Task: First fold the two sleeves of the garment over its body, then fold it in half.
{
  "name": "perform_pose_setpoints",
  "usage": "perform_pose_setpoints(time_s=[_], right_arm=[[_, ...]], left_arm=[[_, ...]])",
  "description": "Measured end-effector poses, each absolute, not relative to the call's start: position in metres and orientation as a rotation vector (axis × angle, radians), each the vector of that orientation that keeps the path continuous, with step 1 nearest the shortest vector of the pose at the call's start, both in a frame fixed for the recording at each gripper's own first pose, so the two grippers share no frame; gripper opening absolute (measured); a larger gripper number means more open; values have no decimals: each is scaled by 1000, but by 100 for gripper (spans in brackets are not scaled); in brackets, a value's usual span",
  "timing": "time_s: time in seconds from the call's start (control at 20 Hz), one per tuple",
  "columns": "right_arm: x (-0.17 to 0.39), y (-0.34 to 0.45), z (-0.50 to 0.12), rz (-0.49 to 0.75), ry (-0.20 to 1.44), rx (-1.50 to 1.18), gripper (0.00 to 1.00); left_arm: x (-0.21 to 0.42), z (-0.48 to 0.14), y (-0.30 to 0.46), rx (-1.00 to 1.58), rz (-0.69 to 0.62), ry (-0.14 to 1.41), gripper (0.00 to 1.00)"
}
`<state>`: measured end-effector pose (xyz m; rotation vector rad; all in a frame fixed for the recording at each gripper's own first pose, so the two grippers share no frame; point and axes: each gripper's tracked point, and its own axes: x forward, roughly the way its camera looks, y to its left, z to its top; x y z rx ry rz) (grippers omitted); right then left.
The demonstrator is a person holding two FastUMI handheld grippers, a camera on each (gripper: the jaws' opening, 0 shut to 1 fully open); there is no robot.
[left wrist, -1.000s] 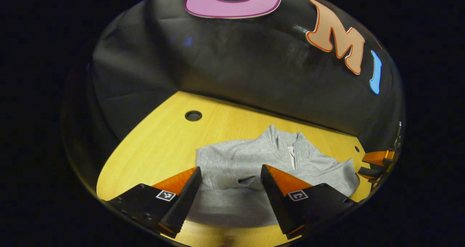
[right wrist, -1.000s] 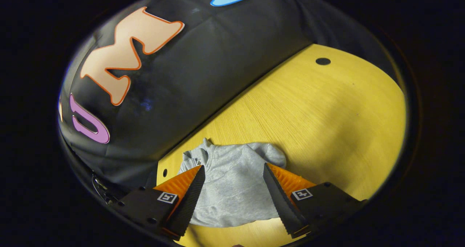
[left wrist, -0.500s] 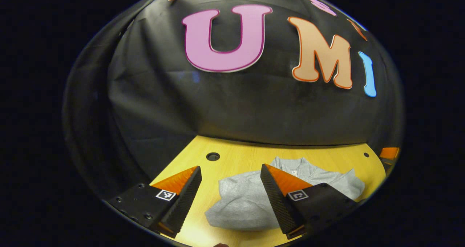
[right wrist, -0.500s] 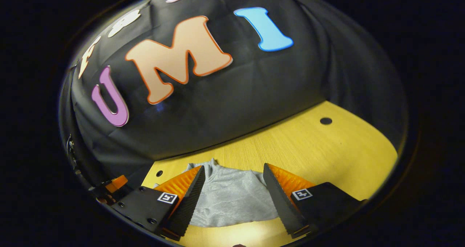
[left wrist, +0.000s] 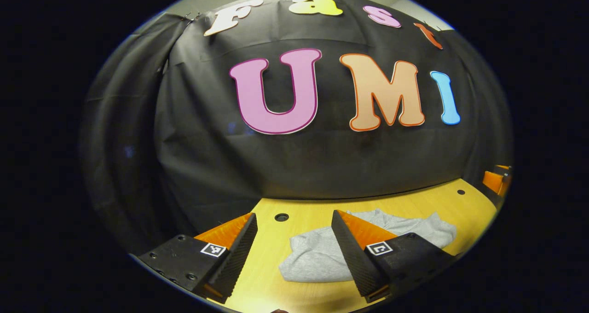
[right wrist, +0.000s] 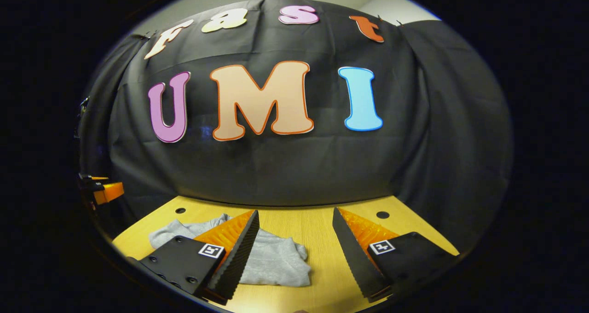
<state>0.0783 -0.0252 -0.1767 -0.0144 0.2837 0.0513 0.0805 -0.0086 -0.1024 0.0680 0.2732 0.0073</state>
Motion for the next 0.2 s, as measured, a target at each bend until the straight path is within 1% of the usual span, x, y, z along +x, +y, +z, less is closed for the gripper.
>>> perform_pose_setpoints(time_s=[0.05, 0.1, 0.15, 0.2], right_arm=[[75, -23, -174, 58, 273, -29, 99], [72, -20, -173, 66, 269, -37, 96], [70, -16, -172, 73, 269, -35, 99], [69, -11, -172, 79, 268, -26, 99]], left_arm=[[77, -102, -11, 81, 4, 270, 100], [75, -101, -14, 86, -1, 270, 96], [73, -100, -17, 83, -5, 270, 96], [72, -98, -19, 80, -8, 267, 96]])
